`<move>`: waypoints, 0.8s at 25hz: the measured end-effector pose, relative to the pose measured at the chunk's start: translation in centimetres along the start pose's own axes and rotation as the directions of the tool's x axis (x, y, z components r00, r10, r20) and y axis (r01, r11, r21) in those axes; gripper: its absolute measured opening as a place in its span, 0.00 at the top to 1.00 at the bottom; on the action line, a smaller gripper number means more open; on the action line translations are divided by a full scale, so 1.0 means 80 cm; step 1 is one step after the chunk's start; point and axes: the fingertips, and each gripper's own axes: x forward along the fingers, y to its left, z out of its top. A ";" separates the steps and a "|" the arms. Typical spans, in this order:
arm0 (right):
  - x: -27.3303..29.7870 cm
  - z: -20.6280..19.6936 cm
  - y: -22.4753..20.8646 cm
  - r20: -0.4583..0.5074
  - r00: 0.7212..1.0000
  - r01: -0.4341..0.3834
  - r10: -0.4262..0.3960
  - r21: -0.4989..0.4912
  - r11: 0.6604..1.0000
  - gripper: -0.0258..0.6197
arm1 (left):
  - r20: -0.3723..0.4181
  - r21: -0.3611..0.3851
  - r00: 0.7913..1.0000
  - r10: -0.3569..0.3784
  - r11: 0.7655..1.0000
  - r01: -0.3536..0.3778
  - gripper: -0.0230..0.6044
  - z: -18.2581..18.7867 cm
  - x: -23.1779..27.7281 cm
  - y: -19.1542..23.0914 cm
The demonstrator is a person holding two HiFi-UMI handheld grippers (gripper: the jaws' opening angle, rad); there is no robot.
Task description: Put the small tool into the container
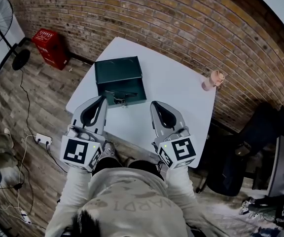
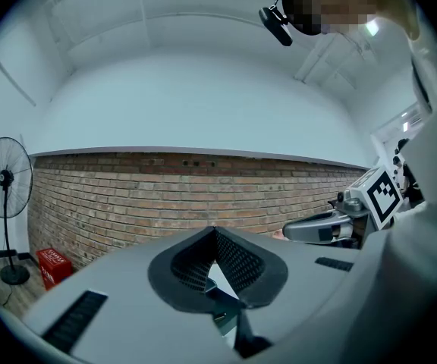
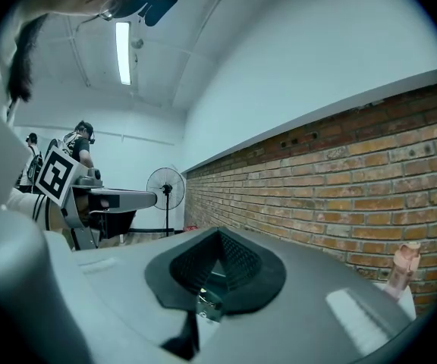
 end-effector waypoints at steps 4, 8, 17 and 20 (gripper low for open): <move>-0.007 0.008 0.000 0.017 1.000 -0.004 0.004 -0.004 1.000 0.95 | 0.003 0.001 1.000 0.005 1.000 -0.005 0.96 0.002 -0.004 -0.004; -0.015 0.013 0.002 0.034 0.999 -0.003 0.003 -0.001 1.000 0.95 | 0.004 0.004 1.000 0.009 1.000 -0.009 0.96 0.002 -0.008 -0.011; -0.020 0.018 0.011 0.046 0.999 -0.024 0.024 -0.009 1.000 0.94 | 0.003 0.006 0.999 0.034 0.999 -0.034 0.96 0.002 -0.019 -0.015; -0.021 0.020 0.013 0.054 0.998 -0.031 0.031 -0.006 1.000 0.94 | 0.004 0.008 0.999 0.041 0.999 -0.041 0.96 0.002 -0.024 -0.016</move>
